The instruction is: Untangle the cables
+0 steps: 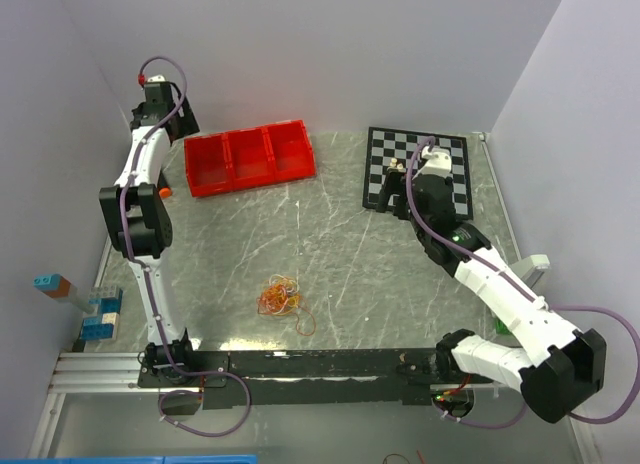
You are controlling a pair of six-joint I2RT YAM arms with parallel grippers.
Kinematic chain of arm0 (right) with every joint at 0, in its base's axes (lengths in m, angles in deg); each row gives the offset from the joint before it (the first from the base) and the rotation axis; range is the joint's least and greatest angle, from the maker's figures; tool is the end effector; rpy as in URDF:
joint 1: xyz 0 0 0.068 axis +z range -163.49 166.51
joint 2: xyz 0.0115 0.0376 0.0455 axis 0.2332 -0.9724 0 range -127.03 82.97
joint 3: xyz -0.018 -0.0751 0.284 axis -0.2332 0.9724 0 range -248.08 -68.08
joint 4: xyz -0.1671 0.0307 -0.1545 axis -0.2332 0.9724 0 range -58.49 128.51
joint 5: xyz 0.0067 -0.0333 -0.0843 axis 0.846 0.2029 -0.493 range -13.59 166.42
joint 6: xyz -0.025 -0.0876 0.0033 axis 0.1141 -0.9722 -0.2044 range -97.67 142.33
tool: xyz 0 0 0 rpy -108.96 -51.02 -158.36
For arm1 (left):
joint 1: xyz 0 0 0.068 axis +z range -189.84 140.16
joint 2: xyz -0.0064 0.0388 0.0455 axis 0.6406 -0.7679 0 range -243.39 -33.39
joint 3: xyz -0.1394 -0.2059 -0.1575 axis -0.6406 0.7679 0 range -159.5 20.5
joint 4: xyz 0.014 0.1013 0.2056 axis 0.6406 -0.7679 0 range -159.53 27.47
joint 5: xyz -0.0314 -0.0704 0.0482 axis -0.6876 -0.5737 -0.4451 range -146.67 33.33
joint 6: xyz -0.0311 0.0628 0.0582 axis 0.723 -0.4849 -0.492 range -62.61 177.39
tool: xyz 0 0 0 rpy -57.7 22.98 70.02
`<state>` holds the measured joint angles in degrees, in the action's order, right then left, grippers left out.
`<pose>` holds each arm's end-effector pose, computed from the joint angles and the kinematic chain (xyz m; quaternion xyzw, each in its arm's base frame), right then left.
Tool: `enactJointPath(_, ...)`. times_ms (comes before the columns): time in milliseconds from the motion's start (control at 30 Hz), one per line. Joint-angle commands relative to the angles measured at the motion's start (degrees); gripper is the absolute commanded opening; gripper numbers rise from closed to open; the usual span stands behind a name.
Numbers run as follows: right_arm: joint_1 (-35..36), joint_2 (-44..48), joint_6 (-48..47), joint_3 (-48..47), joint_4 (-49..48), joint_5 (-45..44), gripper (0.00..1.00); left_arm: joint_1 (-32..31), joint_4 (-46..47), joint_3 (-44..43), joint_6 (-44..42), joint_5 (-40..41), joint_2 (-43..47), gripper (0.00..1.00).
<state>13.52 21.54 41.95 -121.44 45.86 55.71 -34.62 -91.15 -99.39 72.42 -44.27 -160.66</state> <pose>0.2262 0.0828 0.3372 0.0470 0.8223 0.0794 0.5615 0.5304 0.0659 0.2834 -0.2039 0.8634 0.0573 0.4580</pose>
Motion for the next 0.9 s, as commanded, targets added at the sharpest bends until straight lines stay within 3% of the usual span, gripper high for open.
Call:
enactJointPath(0, 0.86, 2.01, -0.19, 1.07, -1.87, -0.91, 1.0, -0.12, -1.26, -1.49, 1.58, 3.15, 0.34, 0.97)
enactJointPath(100, 1.21, 2.28, -0.02, 1.07, -1.25, -1.09, 0.98, -0.12, -1.52, 3.42, 2.29, 3.42, 3.5, 0.98)
enactJointPath(200, 1.38, 2.98, 0.42, 1.86, -1.69, -0.91, 0.97, -0.38, -2.66, 8.0, 2.37, 2.89, 5.27, 0.91)
enactJointPath(333, 1.65, 2.54, 0.95, 2.12, -1.34, -0.56, 0.96, -0.38, -7.4, 8.01, 3.34, 2.63, 3.78, 0.88)
enactJointPath(633, 2.44, 4.82, 1.12, 3.7, -1.52, -0.91, 0.93, -0.64, -6.8, 9.51, 3.87, 0.87, 2.02, 0.8)
enactJointPath(867, 2.61, 6.32, 1.65, 5.29, -2.48, -0.3, 0.86, -1.08, -3.99, 14.07, 2.91, 0.08, 1.93, 0.48)
